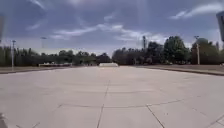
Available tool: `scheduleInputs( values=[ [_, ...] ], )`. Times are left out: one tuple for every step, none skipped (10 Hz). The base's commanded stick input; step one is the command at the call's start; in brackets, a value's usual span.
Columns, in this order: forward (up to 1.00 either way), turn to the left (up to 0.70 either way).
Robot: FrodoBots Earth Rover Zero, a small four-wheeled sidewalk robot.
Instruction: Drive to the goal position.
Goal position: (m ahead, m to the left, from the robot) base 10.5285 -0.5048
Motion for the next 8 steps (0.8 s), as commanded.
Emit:
scheduleInputs(
  values=[
    [0.56, 0.00],
    [0.56, 0.00],
    [0.57, 0.00],
    [0.58, 0.00],
    [0.60, 0.00],
    [0.60, 0.00],
    [0.60, 0.00],
    [0.60, 0.00]
  ],
)
